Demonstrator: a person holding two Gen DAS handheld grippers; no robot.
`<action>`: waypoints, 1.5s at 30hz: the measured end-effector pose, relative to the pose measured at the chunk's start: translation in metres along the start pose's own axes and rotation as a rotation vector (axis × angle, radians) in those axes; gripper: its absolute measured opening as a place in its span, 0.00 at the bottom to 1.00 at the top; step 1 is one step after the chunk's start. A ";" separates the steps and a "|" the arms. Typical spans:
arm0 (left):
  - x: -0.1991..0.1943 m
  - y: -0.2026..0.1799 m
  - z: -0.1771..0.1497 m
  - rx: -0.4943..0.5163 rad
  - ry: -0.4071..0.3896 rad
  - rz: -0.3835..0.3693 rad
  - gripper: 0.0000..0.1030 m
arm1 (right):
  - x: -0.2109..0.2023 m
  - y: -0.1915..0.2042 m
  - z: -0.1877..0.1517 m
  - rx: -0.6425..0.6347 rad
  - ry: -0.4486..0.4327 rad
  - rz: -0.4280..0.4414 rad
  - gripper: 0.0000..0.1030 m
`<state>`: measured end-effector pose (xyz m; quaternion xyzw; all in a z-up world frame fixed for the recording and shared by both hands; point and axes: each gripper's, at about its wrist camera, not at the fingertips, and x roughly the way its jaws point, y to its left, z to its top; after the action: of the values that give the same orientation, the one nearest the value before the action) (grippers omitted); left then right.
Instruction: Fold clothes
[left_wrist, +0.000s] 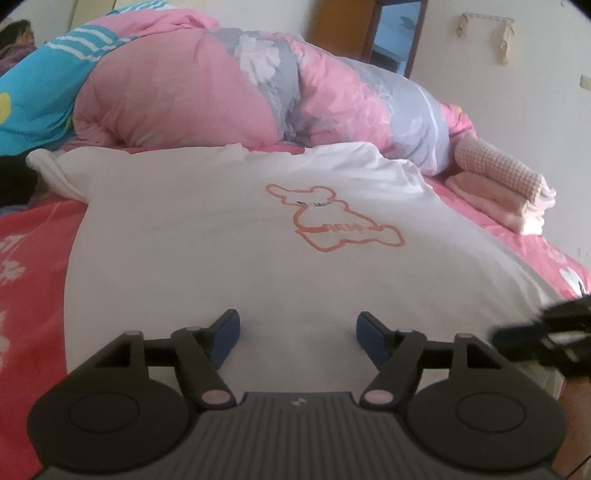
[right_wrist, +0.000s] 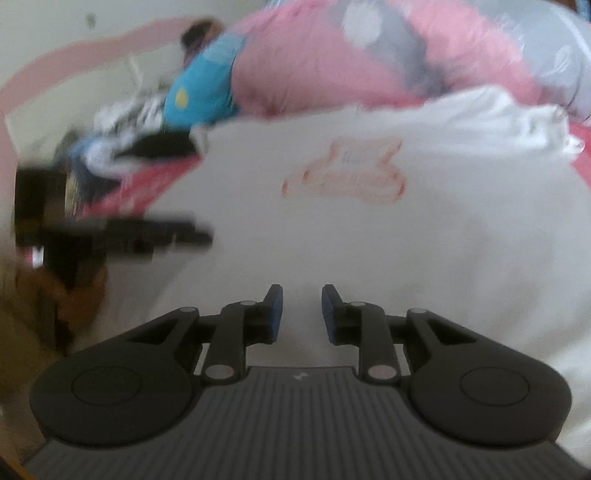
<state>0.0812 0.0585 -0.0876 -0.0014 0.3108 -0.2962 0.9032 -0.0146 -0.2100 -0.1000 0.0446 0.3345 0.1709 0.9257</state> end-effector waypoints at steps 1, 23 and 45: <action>0.000 -0.001 0.000 0.006 0.004 0.001 0.74 | -0.010 0.004 -0.009 -0.022 0.010 0.002 0.21; 0.001 -0.006 0.000 0.044 0.012 -0.002 0.83 | 0.013 -0.082 0.034 0.136 -0.054 -0.239 0.20; 0.003 -0.004 0.001 0.040 0.020 -0.030 0.87 | 0.069 -0.205 0.089 0.200 0.035 -0.480 0.22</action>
<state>0.0810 0.0537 -0.0878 0.0150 0.3139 -0.3157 0.8953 0.1499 -0.3760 -0.1130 0.0524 0.3669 -0.0867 0.9247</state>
